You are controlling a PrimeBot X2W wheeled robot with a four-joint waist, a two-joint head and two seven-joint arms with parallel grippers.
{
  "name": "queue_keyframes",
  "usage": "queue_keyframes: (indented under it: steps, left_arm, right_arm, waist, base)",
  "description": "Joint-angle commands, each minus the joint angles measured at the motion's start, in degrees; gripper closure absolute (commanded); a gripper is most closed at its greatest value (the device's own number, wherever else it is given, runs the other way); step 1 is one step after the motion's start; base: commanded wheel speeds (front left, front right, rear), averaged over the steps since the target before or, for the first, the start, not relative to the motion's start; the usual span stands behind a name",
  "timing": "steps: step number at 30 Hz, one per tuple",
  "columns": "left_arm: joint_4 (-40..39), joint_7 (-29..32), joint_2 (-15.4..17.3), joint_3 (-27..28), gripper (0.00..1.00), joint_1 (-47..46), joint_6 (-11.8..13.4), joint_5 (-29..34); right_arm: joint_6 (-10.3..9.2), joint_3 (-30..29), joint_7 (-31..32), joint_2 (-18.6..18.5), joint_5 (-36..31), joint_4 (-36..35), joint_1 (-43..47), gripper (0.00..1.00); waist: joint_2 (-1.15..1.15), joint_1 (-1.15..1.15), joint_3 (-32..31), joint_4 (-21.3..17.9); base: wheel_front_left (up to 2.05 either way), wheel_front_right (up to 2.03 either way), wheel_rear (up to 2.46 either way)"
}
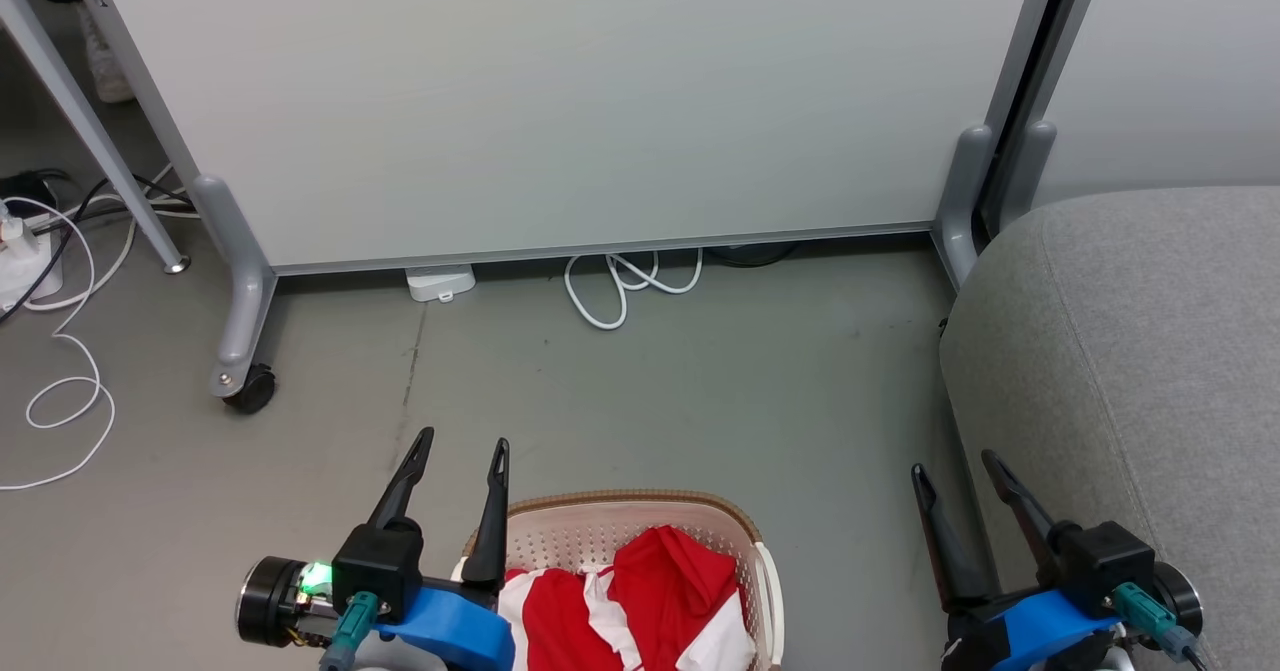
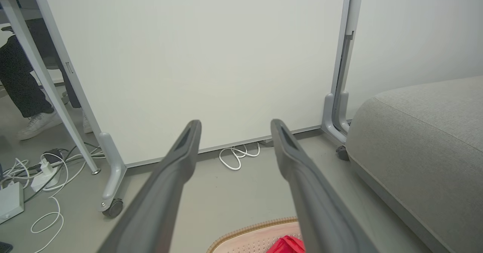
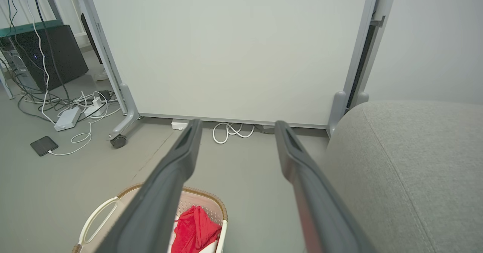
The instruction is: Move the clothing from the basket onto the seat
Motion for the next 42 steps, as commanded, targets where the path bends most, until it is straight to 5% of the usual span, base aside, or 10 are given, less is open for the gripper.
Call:
queue_keyframes:
  steps: [1, 20, 42]
  left_arm:
    - [0.1, -0.28, -0.06, 0.29, 0.0, -0.04, -0.11, 0.09]
    - [7.55, -0.24, 0.05, -1.44, 0.0, -9.15, -2.23, 1.14]
    - [42.67, 1.46, 0.93, -7.89, 0.0, -37.1, -2.98, 4.56]
  right_arm:
    - [0.01, -0.07, -0.2, 0.1, 0.29, 0.1, 0.46, 0.0]
    - [0.01, 0.43, -0.19, -1.35, 1.1, -1.37, -3.13, 0.0]
    - [0.01, -0.15, -0.14, -4.12, 3.46, -7.36, -16.0, 0.0]
  waist:
    - [0.0, 0.0, -0.04, -0.03]
    - [0.0, 0.0, 6.36, -3.76]
    - [0.0, 0.0, 32.23, -9.88]
  base:
    - [0.0, 0.0, 0.0]
    - [0.0, 0.0, 0.0]
    - [0.0, 0.0, 0.0]
